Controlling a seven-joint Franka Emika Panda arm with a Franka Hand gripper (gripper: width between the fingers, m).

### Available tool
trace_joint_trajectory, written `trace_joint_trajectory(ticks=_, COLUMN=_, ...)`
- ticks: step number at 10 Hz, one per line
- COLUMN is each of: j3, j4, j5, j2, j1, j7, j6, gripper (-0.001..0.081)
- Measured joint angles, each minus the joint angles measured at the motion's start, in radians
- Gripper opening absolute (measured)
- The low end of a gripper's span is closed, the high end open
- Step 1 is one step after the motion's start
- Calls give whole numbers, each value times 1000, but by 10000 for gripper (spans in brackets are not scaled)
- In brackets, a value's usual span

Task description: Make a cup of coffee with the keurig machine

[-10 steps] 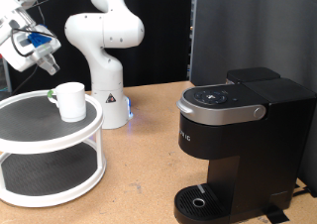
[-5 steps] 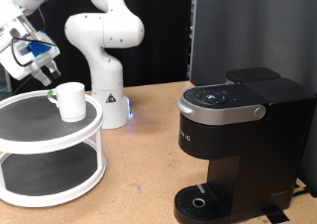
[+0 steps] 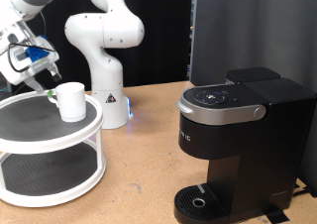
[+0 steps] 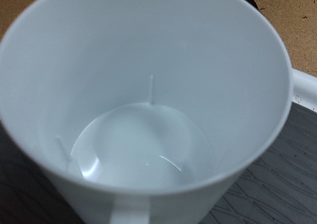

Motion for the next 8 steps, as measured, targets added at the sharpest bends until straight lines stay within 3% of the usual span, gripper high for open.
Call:
trace_joint_trajectory(ticks=2, j3=-10, j4=-10, j5=17, j2=9, j1=4, j7=0, j6=30, gripper=803)
trace_joint_trajectory(ticks=8, j3=-43, j4=-29, j5=88, j2=20, j1=55, j7=-1, j6=109, gripper=803)
